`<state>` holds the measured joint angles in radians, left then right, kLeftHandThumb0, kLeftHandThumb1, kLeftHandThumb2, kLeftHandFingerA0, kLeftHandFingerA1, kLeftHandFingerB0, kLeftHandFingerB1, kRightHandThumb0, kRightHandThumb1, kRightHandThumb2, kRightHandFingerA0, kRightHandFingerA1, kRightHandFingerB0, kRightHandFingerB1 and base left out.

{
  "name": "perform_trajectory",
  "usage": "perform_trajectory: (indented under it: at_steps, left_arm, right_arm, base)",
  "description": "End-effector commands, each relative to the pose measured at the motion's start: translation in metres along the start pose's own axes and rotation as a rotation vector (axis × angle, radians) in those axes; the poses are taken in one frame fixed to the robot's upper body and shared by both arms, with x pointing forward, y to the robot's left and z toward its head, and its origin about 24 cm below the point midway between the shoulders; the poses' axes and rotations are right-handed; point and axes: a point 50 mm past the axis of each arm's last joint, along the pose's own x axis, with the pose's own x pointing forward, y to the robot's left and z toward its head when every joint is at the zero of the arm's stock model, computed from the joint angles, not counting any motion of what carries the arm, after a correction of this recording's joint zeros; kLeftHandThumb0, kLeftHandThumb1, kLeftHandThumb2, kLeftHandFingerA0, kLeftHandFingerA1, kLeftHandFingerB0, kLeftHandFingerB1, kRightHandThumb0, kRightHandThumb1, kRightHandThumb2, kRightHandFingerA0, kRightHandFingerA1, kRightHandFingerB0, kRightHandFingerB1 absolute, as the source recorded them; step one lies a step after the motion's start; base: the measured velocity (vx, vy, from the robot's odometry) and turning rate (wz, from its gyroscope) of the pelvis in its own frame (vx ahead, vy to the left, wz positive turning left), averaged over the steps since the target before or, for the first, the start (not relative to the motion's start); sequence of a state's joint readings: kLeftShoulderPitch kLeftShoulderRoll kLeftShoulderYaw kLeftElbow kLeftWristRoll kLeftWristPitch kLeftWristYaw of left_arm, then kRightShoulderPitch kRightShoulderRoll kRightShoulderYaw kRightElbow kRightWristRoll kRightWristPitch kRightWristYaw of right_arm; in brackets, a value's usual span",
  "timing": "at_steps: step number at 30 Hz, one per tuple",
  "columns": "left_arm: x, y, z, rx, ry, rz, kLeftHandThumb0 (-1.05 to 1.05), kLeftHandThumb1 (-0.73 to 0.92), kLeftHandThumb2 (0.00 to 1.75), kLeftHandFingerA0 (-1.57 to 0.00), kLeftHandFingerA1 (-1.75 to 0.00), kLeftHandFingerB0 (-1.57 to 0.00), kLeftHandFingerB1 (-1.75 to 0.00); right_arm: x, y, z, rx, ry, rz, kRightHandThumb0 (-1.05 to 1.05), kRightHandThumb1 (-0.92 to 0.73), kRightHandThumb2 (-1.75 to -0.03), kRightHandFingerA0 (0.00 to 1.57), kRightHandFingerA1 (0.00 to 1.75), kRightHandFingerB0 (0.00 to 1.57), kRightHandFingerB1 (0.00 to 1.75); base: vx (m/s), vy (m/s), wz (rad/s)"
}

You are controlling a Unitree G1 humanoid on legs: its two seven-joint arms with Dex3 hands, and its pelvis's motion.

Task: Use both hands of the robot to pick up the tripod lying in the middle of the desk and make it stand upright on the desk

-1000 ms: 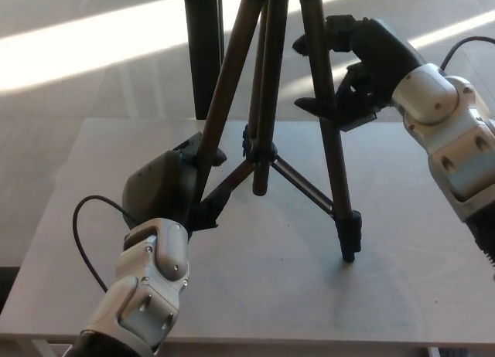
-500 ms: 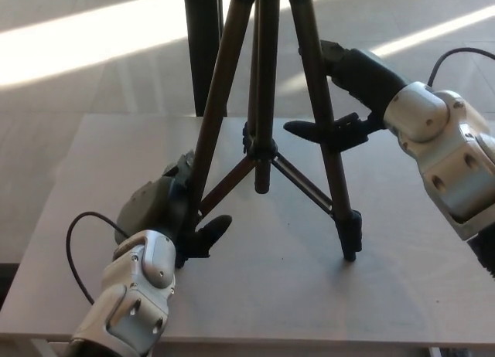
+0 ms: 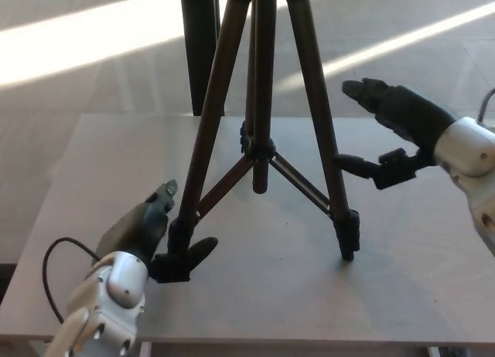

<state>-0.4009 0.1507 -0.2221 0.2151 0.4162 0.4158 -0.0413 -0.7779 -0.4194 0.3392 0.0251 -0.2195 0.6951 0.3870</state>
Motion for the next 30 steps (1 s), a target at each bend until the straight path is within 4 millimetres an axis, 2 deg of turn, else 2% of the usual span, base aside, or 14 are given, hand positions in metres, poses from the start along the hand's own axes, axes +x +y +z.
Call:
perform_trajectory:
  at_steps: [1,3,7,9,11,16,17,19,21,23,25,27,29,30]
  left_arm:
    - [-0.02,0.032,-0.007,-0.116,-0.086,-0.048,-0.92,0.74,0.8,0.0,0.0,0.0,0.0]
    - [-0.025,0.043,-0.009,-0.093,-0.098,-0.023,-0.94,0.79,0.64,0.0,0.0,0.0,0.0]
    - [-0.044,0.075,-0.023,-0.161,-0.121,0.047,-0.87,0.75,0.71,0.0,0.0,0.0,0.0]
    - [-0.051,0.083,-0.029,-0.161,-0.125,0.074,-0.87,0.75,0.72,0.0,0.0,0.0,0.0]
    - [-0.059,0.091,-0.035,-0.171,-0.117,0.08,-0.88,0.78,0.63,0.0,0.0,0.0,0.0]
    - [-0.115,0.129,-0.09,-0.27,-0.023,0.177,-1.05,0.69,0.96,0.0,-0.18,0.0,-0.11]
    - [-0.123,0.132,-0.099,-0.309,-0.008,0.225,-1.05,0.71,0.99,0.0,-0.14,0.0,-0.08]
    - [-0.161,0.146,-0.135,-0.483,0.043,0.39,-1.03,0.65,0.9,0.0,-0.13,0.0,-0.01]
    - [-0.163,0.147,-0.135,-0.48,0.043,0.387,-1.03,0.65,0.9,0.0,-0.13,0.0,-0.01]
    - [-0.201,0.157,-0.172,-0.546,0.124,0.58,-0.94,0.68,0.98,0.0,-0.23,0.0,-0.07]
    - [-0.215,0.16,-0.187,-0.593,0.182,0.636,-0.89,0.64,0.96,0.0,-0.28,0.0,-0.09]
    - [-0.228,0.161,-0.204,-0.646,0.24,0.714,-0.89,0.64,0.95,0.0,-0.32,0.0,-0.11]
    - [-0.243,0.161,-0.226,-0.757,0.313,0.792,-0.72,0.79,0.69,0.0,-0.14,0.0,-0.09]
    - [-0.248,0.161,-0.234,-0.822,0.315,0.825,-0.96,0.59,0.87,0.0,-0.22,0.0,-0.01]
  right_arm:
    - [-0.028,-0.016,-0.033,0.085,0.085,0.029,-1.05,-0.62,-0.6,0.0,0.0,0.0,0.0]
    - [-0.038,-0.021,-0.043,0.089,0.097,0.02,-1.02,-0.55,-0.75,0.0,0.0,0.0,0.0]
    - [-0.069,-0.032,-0.072,0.109,0.101,-0.011,-1.01,-0.64,-0.59,0.0,0.0,0.0,0.0]
    - [-0.079,-0.036,-0.078,0.109,0.115,-0.025,-1.01,-0.54,-0.78,0.0,0.0,0.0,0.0]
    - [-0.09,-0.04,-0.085,0.166,0.12,-0.038,-0.93,-0.61,-0.59,0.0,0.0,0.0,0.0]
    - [-0.167,-0.071,-0.134,0.349,0.154,-0.177,-0.91,-0.62,-0.59,0.0,0.0,0.0,0.0]
    - [-0.18,-0.075,-0.141,0.358,0.161,-0.238,-0.99,-0.54,-0.94,0.0,0.15,0.0,0.0]
    - [-0.235,-0.086,-0.165,0.45,0.17,-0.516,-0.91,-0.52,-0.87,0.0,0.06,0.08,0.0]
    - [-0.237,-0.084,-0.166,0.453,0.17,-0.513,-0.91,-0.52,-0.87,0.0,0.06,0.08,0.0]
    - [-0.293,-0.09,-0.198,0.546,0.257,-0.904,-0.85,-0.49,-0.79,0.0,0.0,0.08,0.23]
    - [-0.31,-0.088,-0.209,0.543,0.299,-1.021,-0.86,-0.49,-0.8,0.0,0.01,0.07,0.24]
    - [-0.329,-0.084,-0.224,0.533,0.37,-1.175,-0.65,-0.58,-0.58,0.04,0.37,0.19,0.31]
    - [-0.347,-0.077,-0.243,0.573,0.442,-1.365,-0.65,-0.43,-0.78,0.03,0.46,0.16,0.43]
    - [-0.352,-0.072,-0.251,0.54,0.478,-1.422,-0.67,-0.45,-0.79,0.09,0.55,0.2,0.44]
  base:
    - [0.0,0.0,0.0]
    - [0.0,0.0,0.0]
    - [0.0,0.0,0.0]
    - [0.0,0.0,0.0]
    - [0.0,0.0,0.0]
    - [0.0,0.0,0.0]
    - [0.0,0.0,0.0]
    - [0.0,0.0,0.0]
    - [0.0,0.0,0.0]
    - [0.0,0.0,0.0]
    - [0.0,0.0,0.0]
    - [0.0,0.0,0.0]
    - [0.0,0.0,0.0]
    - [0.0,0.0,0.0]
